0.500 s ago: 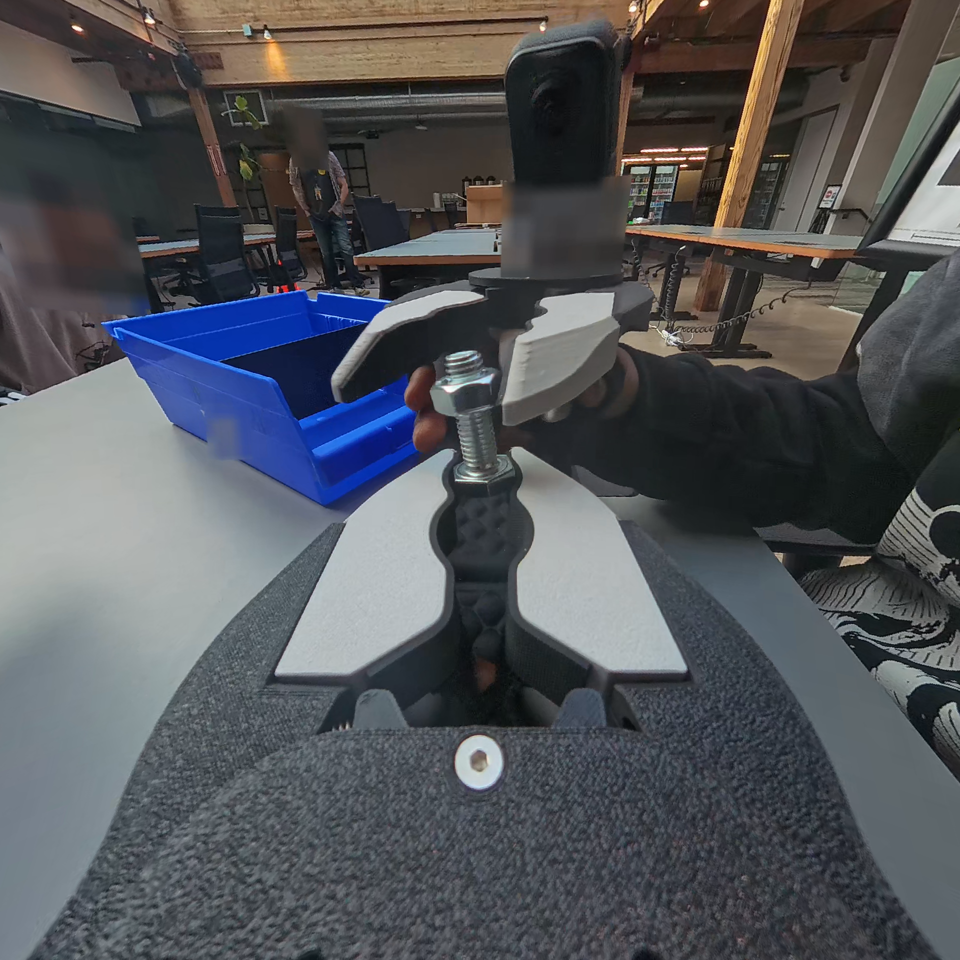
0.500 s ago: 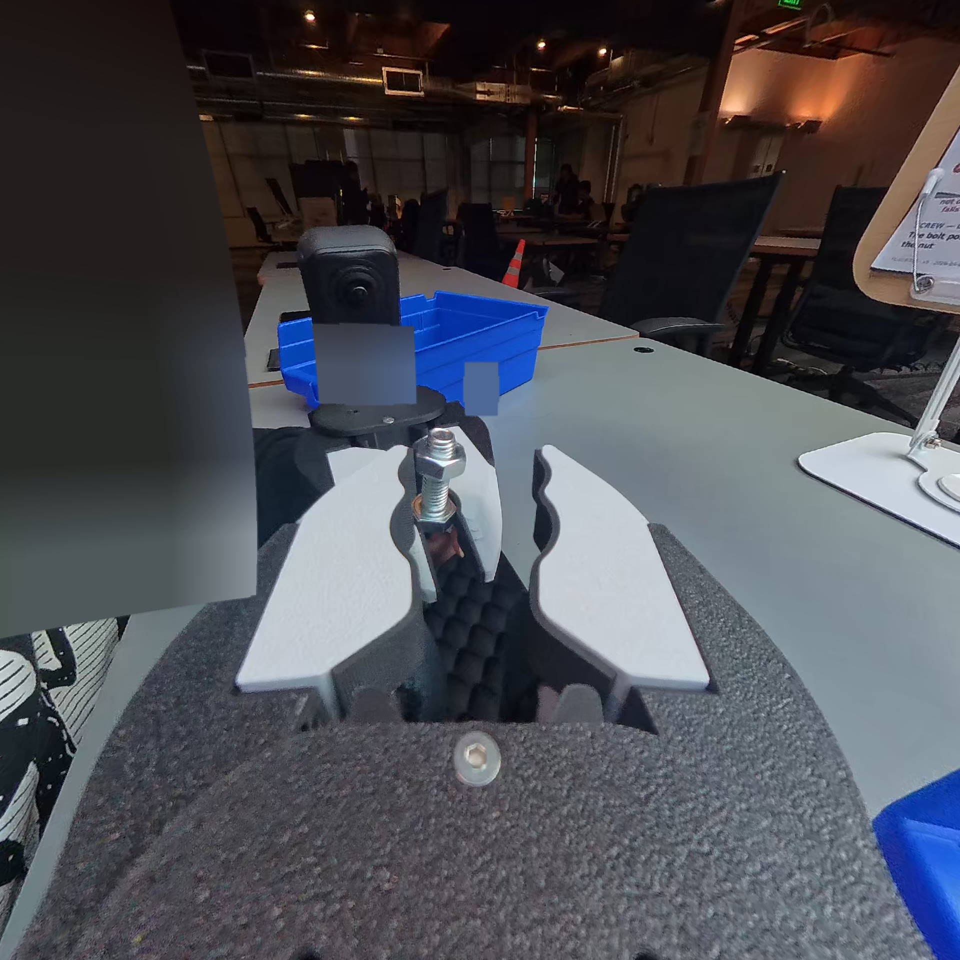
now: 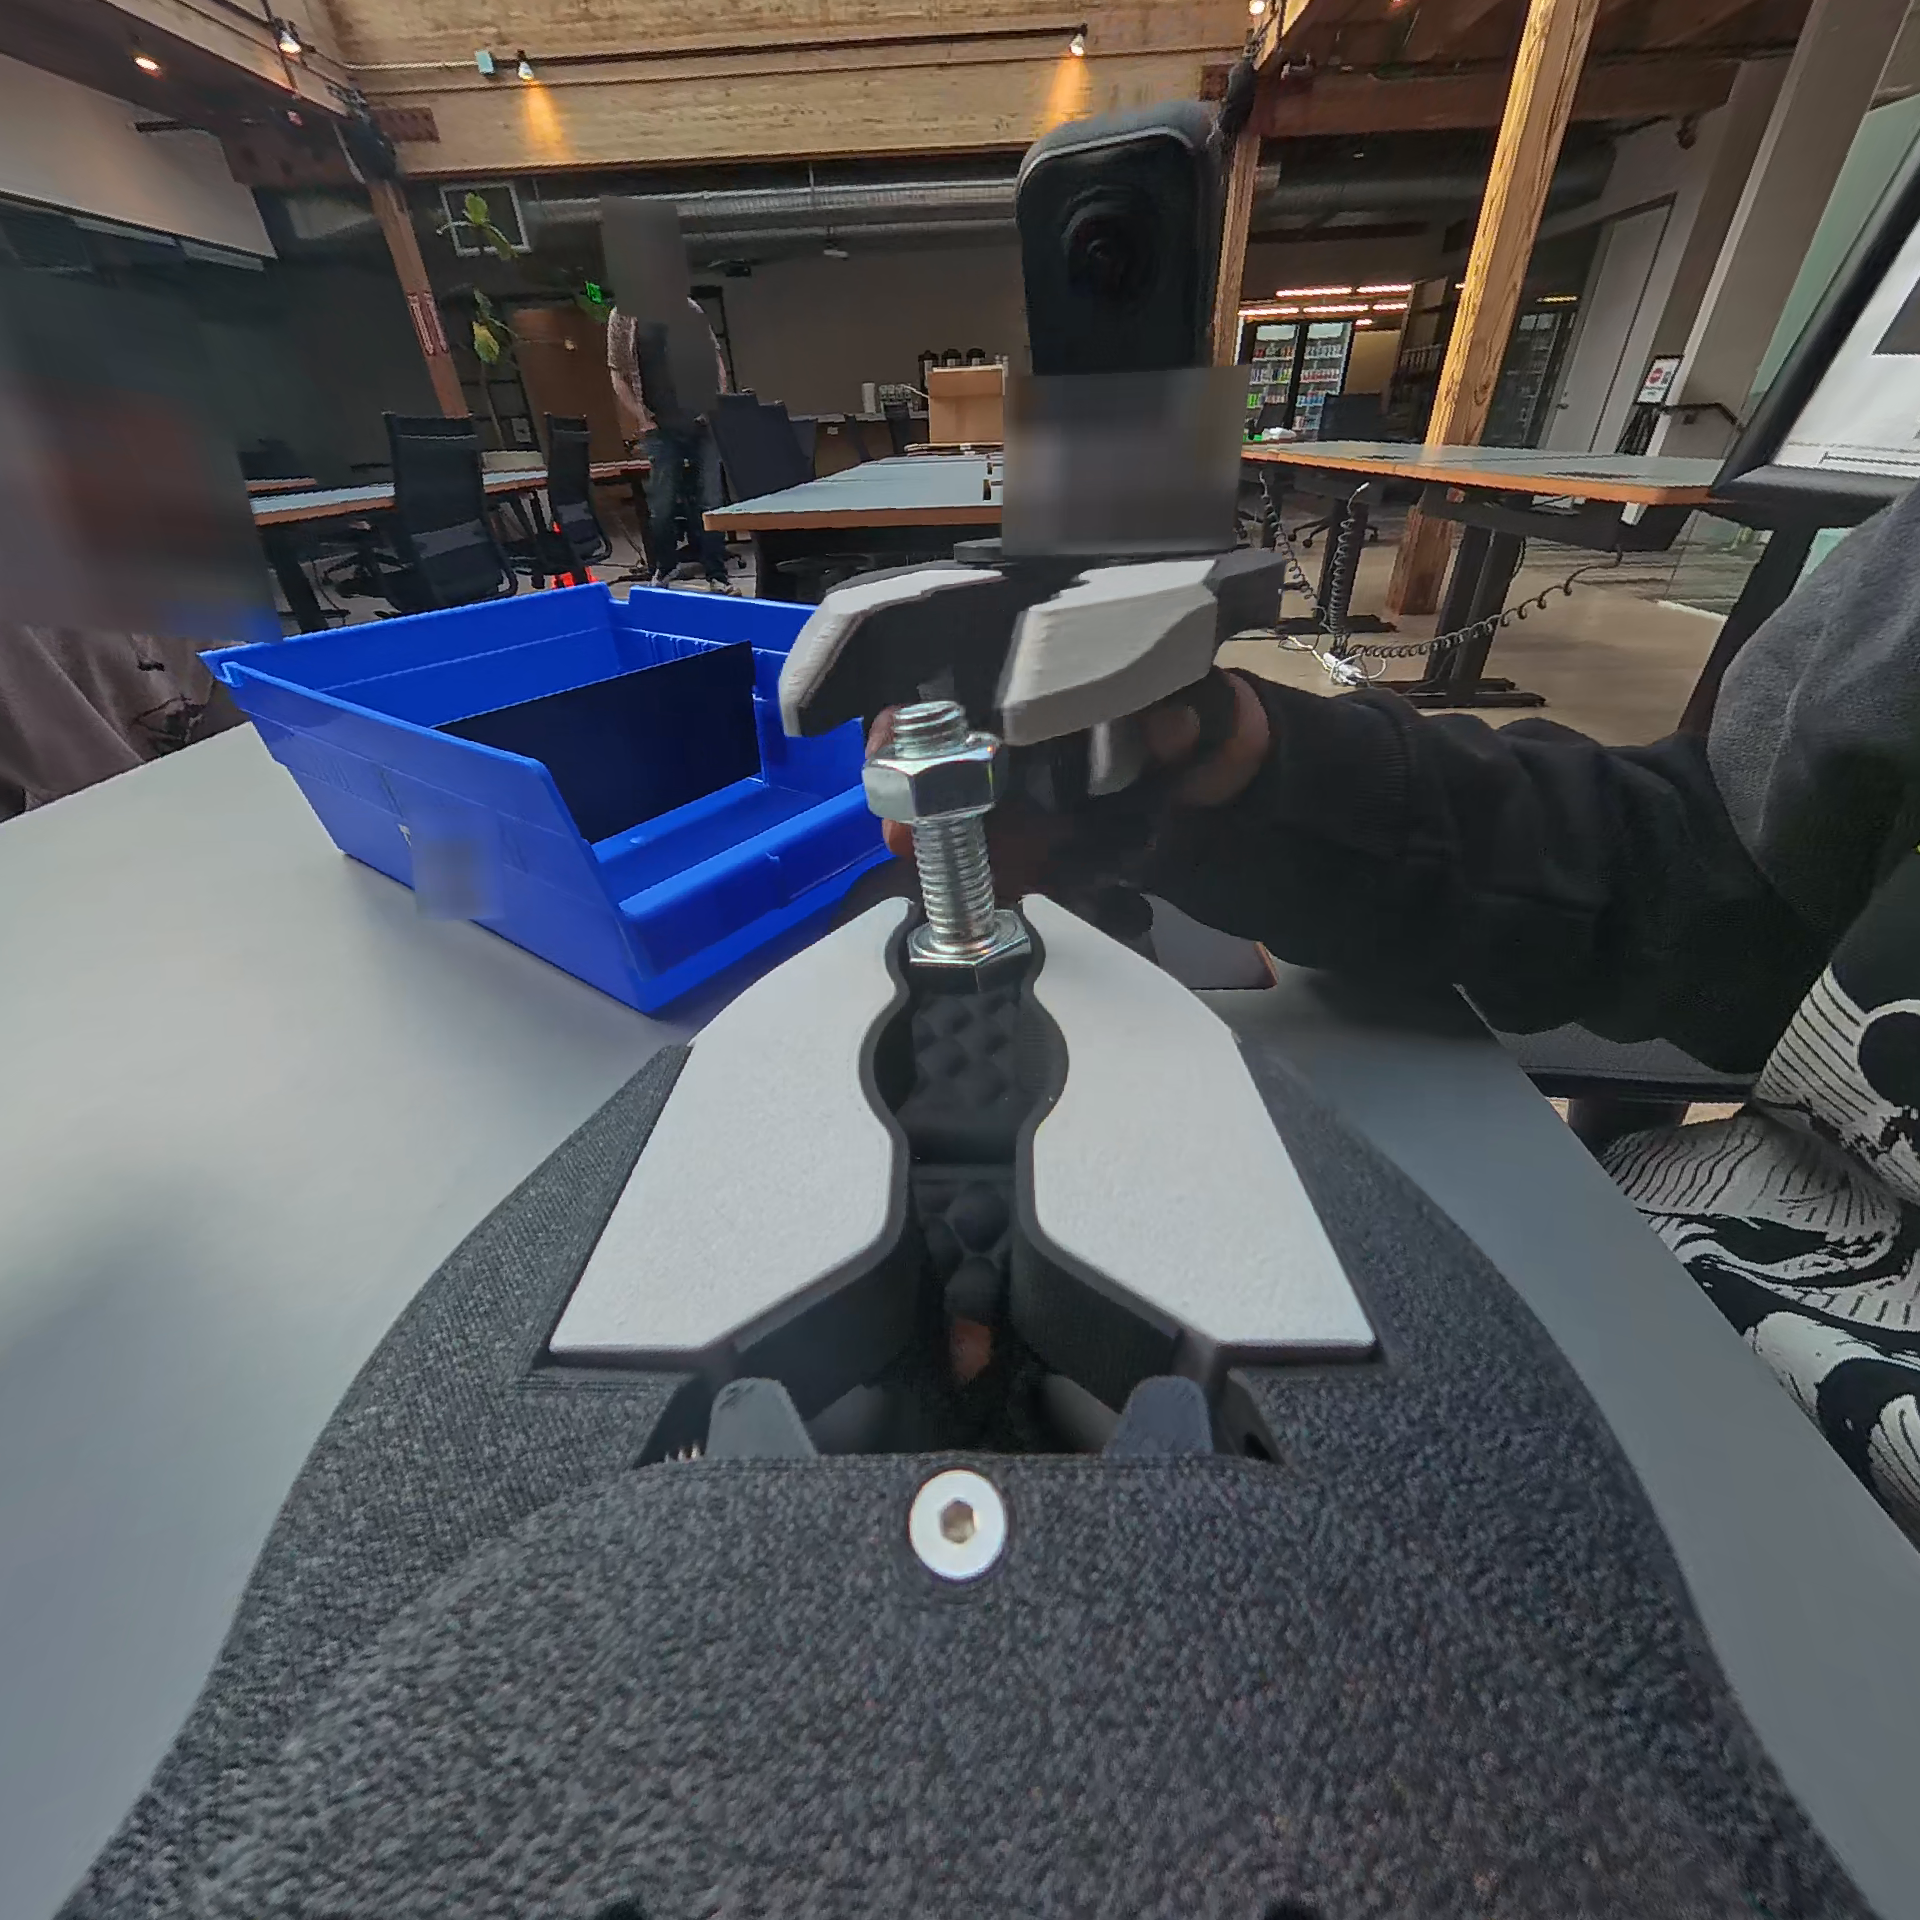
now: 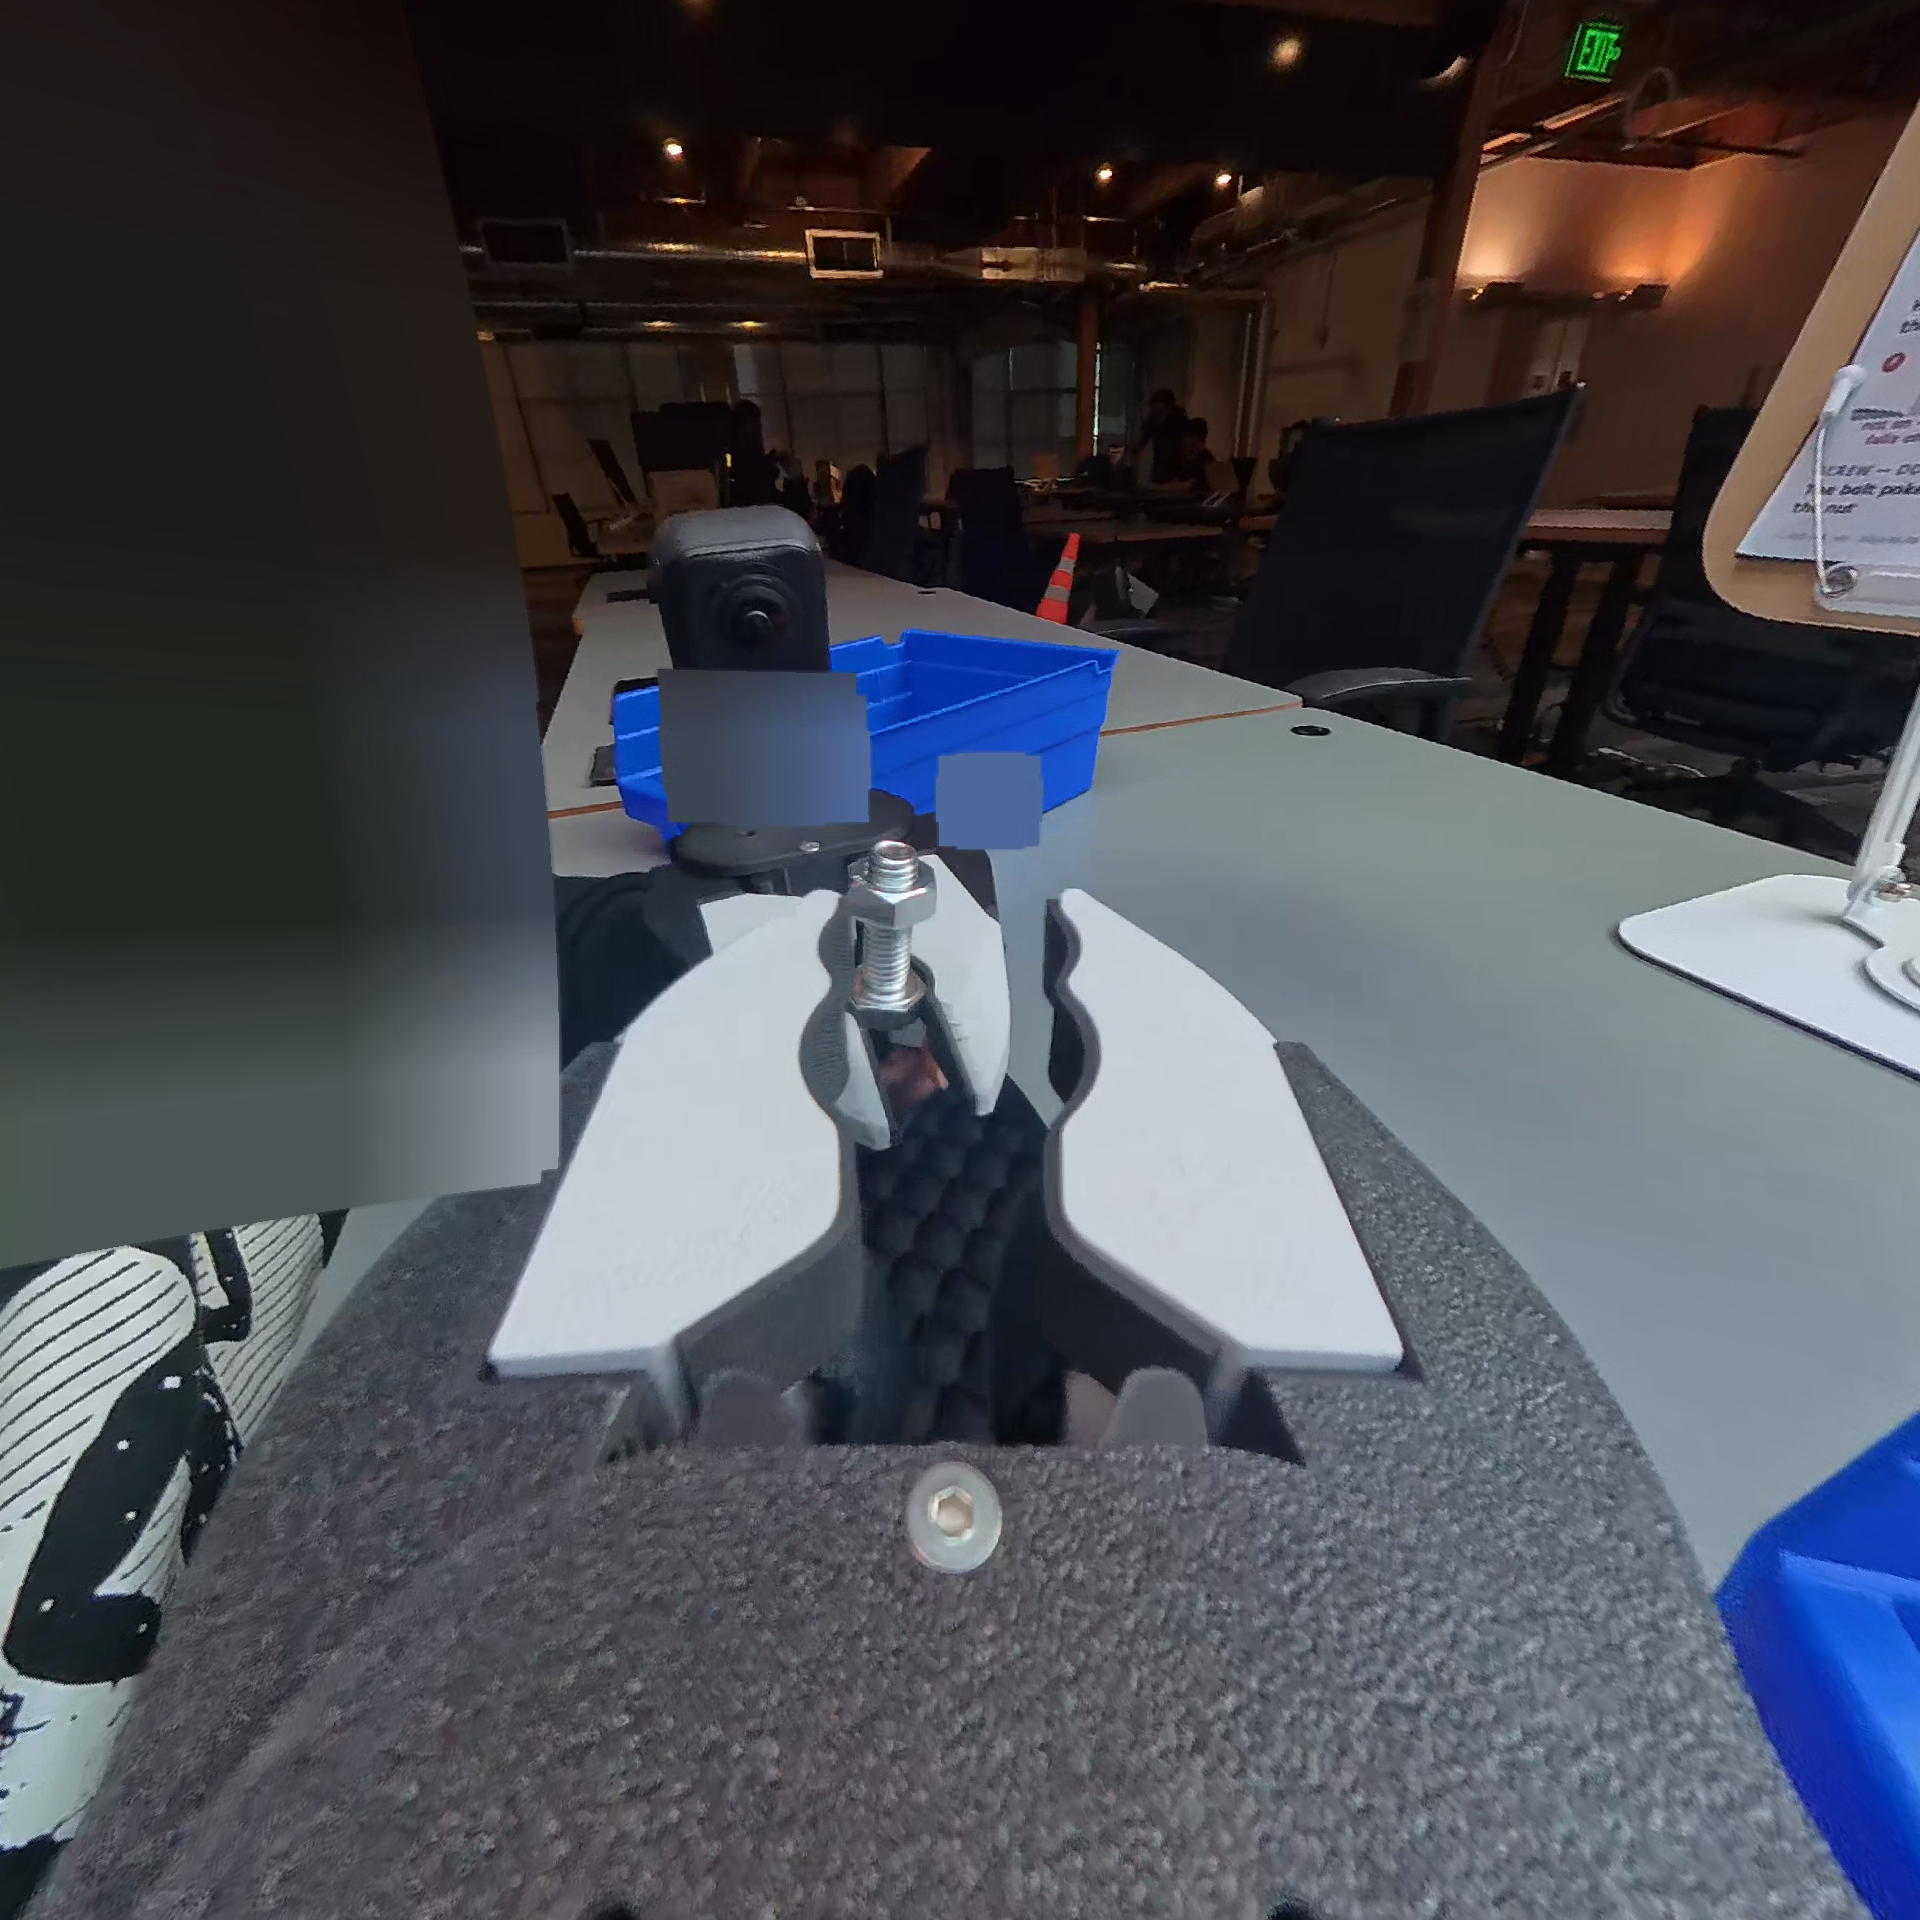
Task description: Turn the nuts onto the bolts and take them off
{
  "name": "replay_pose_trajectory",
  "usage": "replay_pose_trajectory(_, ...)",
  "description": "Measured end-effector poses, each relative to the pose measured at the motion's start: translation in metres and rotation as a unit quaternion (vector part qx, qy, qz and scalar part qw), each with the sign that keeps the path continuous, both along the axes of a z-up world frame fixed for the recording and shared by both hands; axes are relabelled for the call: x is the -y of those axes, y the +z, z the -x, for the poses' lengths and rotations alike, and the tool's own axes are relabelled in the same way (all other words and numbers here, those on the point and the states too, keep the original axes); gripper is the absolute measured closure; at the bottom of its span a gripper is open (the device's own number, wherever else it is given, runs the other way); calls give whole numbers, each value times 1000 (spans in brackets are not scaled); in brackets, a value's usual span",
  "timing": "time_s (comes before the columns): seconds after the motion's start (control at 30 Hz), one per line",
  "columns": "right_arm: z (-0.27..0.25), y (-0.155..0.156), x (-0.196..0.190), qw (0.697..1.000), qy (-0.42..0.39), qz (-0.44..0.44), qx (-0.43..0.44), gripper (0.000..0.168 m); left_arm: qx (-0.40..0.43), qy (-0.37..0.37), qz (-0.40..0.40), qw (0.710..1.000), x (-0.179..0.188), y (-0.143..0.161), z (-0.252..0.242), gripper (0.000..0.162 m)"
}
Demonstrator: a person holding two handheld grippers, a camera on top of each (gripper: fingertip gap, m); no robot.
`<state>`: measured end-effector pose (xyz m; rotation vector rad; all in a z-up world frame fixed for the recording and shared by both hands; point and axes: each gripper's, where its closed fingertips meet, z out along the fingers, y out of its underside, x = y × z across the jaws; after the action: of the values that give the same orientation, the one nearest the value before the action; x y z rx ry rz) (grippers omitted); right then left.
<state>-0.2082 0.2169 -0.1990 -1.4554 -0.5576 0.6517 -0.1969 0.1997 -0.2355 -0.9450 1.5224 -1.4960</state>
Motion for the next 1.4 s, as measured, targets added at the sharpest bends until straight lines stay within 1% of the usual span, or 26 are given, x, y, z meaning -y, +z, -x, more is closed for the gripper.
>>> replay_pose_trajectory(0.07, 8, 0, -4, 1000, 10, 8, -3, 121, -1, 1, 0, 1000, 0, 0, 0, 147)
replay_pose_trajectory(0.17, 21, 0, -12, 1000, 20, 9, -4, 116, -1, 1, -1, 1000, 0, 0, 0, 147)
replay_pose_trajectory(0.33, 27, -4, -22, 1000, 12, 15, 8, 118, 1, 0, -1, 1000, 0, 0, 0, 147)
replay_pose_trajectory(0.43, 20, -4, -20, 1000, 4, 15, 6, 122, 2, -1, -1, 1000, 1, 1, 1, 147)
replay_pose_trajectory(0.6, 7, -5, -11, 1000, -5, 13, 5, 121, 3, 0, 1, 1000, 0, 1, 0, 147)
replay_pose_trajectory(0.67, 1, -5, -8, 1000, -10, 10, 8, 125, 2, 0, 1, 1000, 0, 1, 0, 147)
replay_pose_trajectory(0.73, -8, -6, -7, 1000, -27, 5, 15, 142, 4, 0, 4, 1000, 0, 1, 1, 147)
replay_pose_trajectory(0.8, -13, -6, -5, 999, -34, 2, 16, 148, 3, 1, 3, 1000, 0, 1, 0, 147)
replay_pose_trajectory(0.83, -13, -5, -4, 999, -30, 0, 12, 148, 3, 0, 1, 1000, 0, 1, 0, 147)
replay_pose_trajectory(0.87, -11, -3, -2, 1000, -23, -2, 8, 147, 2, 0, 1, 1000, 0, 1, 0, 147)
replay_pose_trajectory(0.93, -6, -1, -1, 1000, -10, -2, 1, 132, 2, 1, 2, 1000, 0, 1, 0, 147)
replay_pose_trajectory(1.03, 8, -1, -5, 1000, 9, 3, 1, 119, 2, 2, 1, 1000, 0, 1, 0, 147)
replay_pose_trajectory(1.23, 27, 0, -22, 1000, 15, 9, 3, 116, 2, 2, 0, 1000, 0, 1, -1, 147)
replay_pose_trajectory(1.4, 23, -2, -24, 1000, 7, 12, 1, 118, 2, 2, 0, 1000, 0, 1, -1, 147)
